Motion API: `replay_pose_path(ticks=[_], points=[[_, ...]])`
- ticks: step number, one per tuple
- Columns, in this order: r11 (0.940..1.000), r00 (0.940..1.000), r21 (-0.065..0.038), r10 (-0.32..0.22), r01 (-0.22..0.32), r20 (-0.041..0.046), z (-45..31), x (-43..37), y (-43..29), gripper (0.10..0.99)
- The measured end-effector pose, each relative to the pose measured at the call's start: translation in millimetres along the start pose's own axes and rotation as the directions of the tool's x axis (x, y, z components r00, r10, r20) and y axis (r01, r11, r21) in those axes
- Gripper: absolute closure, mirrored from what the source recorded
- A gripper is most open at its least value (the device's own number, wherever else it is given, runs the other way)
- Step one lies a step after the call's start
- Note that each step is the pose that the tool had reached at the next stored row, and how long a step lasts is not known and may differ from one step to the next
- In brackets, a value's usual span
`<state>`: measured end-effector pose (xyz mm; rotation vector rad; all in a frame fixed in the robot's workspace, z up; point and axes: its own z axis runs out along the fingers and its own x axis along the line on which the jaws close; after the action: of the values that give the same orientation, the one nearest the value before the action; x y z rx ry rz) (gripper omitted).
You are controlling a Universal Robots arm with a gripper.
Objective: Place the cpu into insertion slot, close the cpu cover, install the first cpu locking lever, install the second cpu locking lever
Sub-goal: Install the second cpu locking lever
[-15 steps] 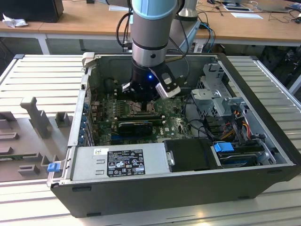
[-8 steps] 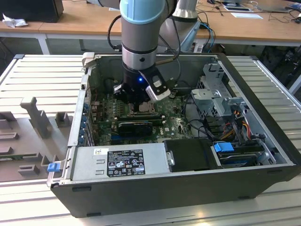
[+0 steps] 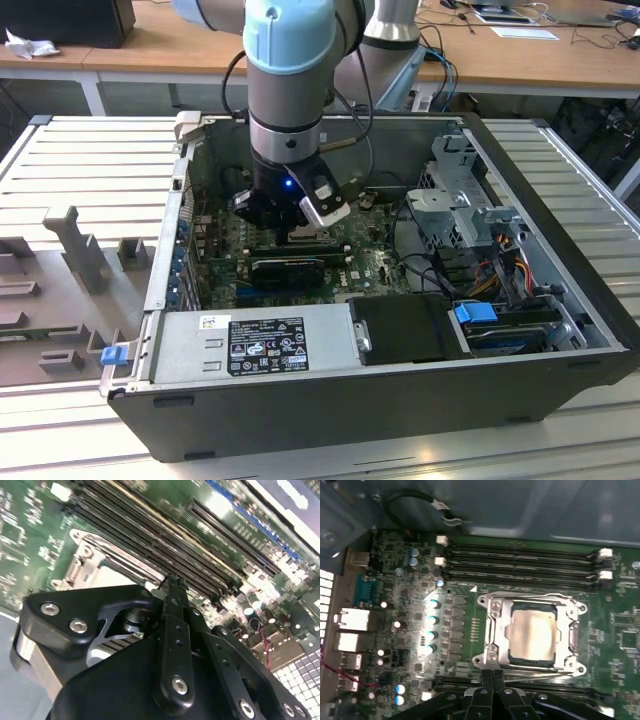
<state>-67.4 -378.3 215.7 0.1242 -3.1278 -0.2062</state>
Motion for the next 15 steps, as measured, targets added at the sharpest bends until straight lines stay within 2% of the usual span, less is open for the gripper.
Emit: replay_pose_path(ticks=[2,7,9,12,14,15], points=[[0.9998,1.0,-0.021,-0.001,0.001,0.0018,0.4,1.3,-2.5,0.98],[0.9985,1.0,-0.054,-0.001,0.002,0.0058,0.9,5.3,-10.4,0.98],[0.9972,1.0,-0.074,-0.001,0.002,0.0076,2.3,7.3,-12.0,0.98],[0.9958,1.0,-0.091,-0.002,0.002,0.0094,5.1,9.6,-13.3,0.98],[0.9954,0.9999,-0.096,-0.001,0.002,0.0101,7.9,10.5,-13.7,0.98],[0.9948,0.9999,-0.102,-0.001,0.002,0.0104,9.1,10.5,-13.9,0.98]])
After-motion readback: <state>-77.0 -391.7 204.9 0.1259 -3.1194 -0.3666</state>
